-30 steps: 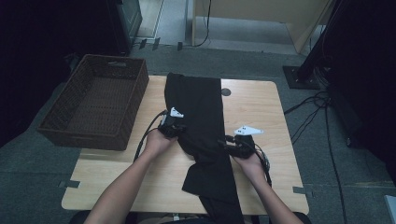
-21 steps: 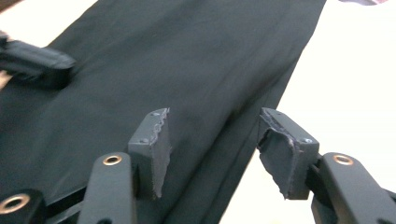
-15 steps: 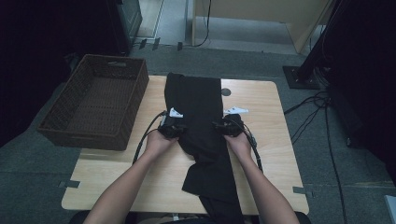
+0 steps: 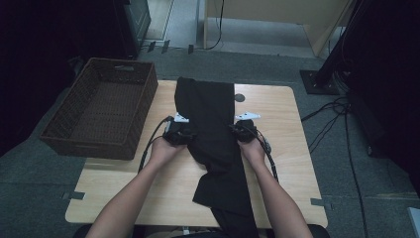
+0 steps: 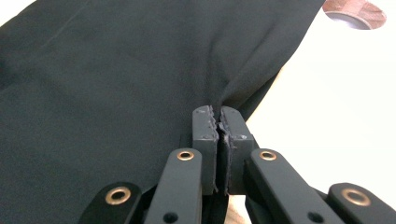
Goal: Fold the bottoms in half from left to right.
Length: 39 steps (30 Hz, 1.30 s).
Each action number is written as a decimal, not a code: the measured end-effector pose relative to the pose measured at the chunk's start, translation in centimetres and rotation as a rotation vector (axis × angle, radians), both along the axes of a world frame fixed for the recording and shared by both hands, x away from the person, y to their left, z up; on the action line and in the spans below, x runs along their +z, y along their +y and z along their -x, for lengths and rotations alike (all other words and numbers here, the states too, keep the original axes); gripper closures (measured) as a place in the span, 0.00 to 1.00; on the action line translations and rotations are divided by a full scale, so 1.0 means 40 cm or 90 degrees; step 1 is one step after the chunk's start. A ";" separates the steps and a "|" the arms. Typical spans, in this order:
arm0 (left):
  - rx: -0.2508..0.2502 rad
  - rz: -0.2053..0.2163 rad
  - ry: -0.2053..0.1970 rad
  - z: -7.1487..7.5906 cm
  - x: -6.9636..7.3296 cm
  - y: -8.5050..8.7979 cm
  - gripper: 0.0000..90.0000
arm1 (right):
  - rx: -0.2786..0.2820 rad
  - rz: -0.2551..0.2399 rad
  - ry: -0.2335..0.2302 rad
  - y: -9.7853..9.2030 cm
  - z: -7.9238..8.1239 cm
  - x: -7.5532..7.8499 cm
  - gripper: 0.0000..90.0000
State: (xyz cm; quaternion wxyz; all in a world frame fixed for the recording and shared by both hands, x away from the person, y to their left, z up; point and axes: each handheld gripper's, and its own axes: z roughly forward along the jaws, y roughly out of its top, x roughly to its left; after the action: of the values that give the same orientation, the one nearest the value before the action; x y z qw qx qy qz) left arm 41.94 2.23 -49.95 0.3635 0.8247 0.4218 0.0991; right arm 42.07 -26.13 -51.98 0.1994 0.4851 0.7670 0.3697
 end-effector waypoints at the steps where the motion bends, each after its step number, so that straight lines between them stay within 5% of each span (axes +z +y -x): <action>1: 0.021 0.003 0.000 -0.008 0.002 0.015 0.61 | 0.000 -0.005 0.001 -0.002 0.000 -0.001 0.96; 7: 0.084 0.011 0.028 -0.051 -0.015 0.055 0.51 | 0.001 -0.019 0.012 -0.007 -0.001 0.000 0.97; 15: 0.061 0.017 0.032 -0.069 -0.016 0.014 0.49 | 0.006 -0.037 0.027 -0.004 0.004 0.002 0.97; 18: 0.045 0.027 0.033 -0.068 -0.019 -0.010 0.62 | 0.017 -0.041 0.031 0.006 0.011 0.002 0.97; 22: 0.015 0.020 0.043 -0.065 -0.022 -0.041 0.94 | 0.034 -0.051 0.039 0.019 0.017 0.003 0.97; 25: 0.006 0.018 0.051 -0.061 -0.016 -0.034 1.00 | 0.039 -0.034 0.051 0.019 0.025 0.011 0.97; 29: -0.003 0.073 0.055 -0.024 0.004 0.022 1.00 | 0.035 -0.036 0.043 -0.024 0.061 0.030 0.98; 32: -0.010 0.102 0.046 0.038 0.022 0.034 1.00 | 0.050 -0.073 0.049 -0.039 0.107 0.044 0.98; 36: -0.031 0.085 0.058 0.118 0.013 0.048 1.00 | 0.077 -0.044 0.060 -0.020 0.191 0.044 0.98; 39: -0.056 0.077 0.086 0.187 0.005 0.062 1.00 | 0.097 -0.051 0.090 -0.016 0.261 0.031 0.97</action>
State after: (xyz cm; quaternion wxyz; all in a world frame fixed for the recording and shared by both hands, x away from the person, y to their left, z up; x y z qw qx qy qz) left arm 34.44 4.72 -49.76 0.3873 0.8238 0.4140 0.0019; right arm 31.62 -26.76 -50.73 0.0964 0.4581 0.7983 0.3790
